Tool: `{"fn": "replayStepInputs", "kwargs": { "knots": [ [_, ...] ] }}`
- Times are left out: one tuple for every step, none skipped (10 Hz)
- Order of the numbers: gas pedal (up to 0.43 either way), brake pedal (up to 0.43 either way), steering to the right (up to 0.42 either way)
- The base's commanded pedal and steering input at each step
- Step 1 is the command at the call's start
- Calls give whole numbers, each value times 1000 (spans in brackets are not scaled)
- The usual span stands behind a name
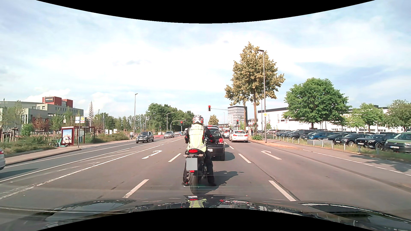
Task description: Follow the waypoints while adhering to traffic rules and regulations
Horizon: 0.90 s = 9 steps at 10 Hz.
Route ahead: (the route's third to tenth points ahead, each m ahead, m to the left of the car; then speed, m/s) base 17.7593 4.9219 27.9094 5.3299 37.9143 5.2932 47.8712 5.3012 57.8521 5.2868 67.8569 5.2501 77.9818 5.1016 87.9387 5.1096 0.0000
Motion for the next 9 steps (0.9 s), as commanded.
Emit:
{"fn": "replayStepInputs", "kwargs": {
  "knots": [
    [0,0,-6],
    [0,0,-6],
    [0,0,-6],
    [0,0,-6],
    [0,0,-6],
    [0,0,-6],
    [0,0,-6],
    [0,0,-6],
    [0,0,-6]
  ]
}}
